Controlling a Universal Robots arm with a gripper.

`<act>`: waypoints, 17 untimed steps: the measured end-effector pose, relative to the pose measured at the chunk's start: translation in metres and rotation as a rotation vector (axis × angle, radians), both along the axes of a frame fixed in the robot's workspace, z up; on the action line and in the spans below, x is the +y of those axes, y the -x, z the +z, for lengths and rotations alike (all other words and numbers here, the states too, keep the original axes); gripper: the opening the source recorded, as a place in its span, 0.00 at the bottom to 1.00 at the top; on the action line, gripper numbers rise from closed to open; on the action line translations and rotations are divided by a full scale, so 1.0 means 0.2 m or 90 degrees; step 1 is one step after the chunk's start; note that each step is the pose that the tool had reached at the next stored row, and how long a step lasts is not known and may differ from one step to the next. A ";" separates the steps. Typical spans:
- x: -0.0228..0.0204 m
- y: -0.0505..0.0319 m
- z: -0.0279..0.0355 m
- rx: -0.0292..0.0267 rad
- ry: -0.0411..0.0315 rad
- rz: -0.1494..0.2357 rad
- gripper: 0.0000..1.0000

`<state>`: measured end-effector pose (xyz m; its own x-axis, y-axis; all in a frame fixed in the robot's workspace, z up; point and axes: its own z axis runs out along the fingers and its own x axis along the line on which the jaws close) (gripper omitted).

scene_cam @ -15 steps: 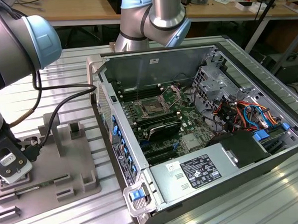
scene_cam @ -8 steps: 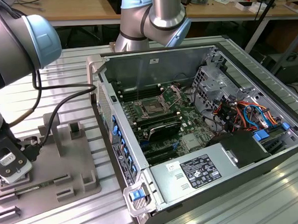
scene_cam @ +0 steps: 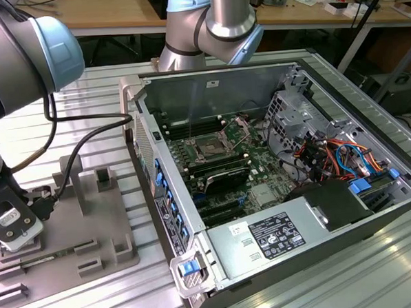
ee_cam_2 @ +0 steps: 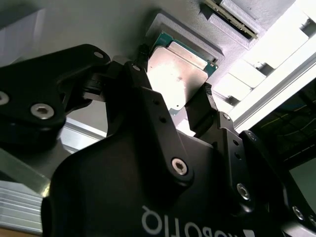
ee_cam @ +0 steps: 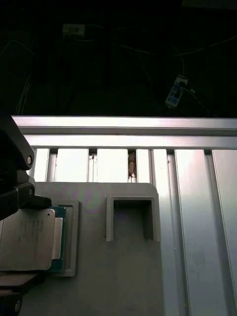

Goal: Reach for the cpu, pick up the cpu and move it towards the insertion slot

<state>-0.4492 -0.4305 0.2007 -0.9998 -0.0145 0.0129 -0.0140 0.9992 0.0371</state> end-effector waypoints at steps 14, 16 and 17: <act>0.000 0.000 0.039 0.0000 0.0000 0.000 0.55; 0.000 0.000 0.042 0.0000 0.0000 0.000 0.55; 0.000 0.000 0.044 0.0000 0.0000 0.000 0.55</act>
